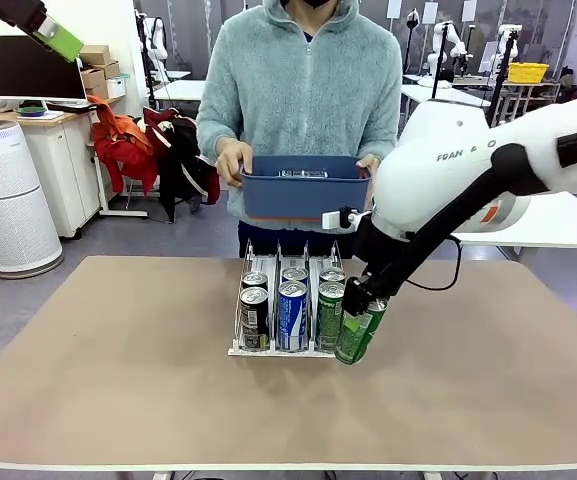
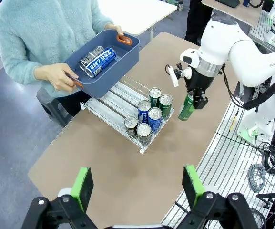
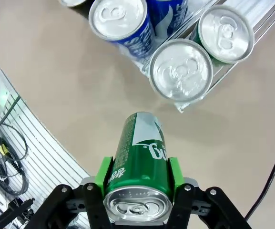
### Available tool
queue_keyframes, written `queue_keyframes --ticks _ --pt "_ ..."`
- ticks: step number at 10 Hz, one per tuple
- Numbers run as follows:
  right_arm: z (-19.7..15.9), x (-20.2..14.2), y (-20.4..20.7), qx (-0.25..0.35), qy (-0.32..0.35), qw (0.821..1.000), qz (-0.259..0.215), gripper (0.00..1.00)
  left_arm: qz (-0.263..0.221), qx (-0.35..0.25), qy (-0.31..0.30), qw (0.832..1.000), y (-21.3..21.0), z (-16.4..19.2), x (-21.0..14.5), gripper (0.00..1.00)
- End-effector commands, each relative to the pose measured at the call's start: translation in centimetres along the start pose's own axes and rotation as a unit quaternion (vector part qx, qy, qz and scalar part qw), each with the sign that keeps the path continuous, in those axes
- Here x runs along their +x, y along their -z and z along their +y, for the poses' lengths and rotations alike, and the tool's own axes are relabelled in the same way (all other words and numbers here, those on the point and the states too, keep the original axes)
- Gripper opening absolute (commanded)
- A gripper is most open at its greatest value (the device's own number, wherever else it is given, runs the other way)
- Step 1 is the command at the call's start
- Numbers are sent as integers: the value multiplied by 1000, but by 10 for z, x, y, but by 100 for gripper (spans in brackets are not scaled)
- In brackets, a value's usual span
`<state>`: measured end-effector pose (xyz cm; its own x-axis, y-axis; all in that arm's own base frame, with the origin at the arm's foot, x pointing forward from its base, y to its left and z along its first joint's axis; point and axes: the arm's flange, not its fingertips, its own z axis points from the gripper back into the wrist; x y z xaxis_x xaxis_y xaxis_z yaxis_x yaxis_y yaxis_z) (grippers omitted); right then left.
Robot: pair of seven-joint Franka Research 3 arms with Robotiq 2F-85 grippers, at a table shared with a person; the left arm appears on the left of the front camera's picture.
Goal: Fill the beverage cans into the dispenser.
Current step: Place the picked Sprite in the line of the Automatic Can Dispenser with the same cans.
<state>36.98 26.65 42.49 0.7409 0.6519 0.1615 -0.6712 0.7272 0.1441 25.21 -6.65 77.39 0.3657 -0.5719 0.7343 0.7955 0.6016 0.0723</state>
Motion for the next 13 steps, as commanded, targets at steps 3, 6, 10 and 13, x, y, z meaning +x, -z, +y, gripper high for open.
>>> queue_keyframes --ticks 3,6,10,13 --pt "-6 31 -5 -12 25 999 -41 58 1 1 4 1000 1 1 -2 100" --pt "-17 45 -15 -31 23 997 -62 58 1 1 4 1000 1 1 -2 100" --pt "-29 63 -10 -40 18 997 -69 58 1 1 4 1000 1 1 -2 100" --pt "-35 75 5 -57 7 996 -64 58 1 1 4 1000 1 1 -2 100"
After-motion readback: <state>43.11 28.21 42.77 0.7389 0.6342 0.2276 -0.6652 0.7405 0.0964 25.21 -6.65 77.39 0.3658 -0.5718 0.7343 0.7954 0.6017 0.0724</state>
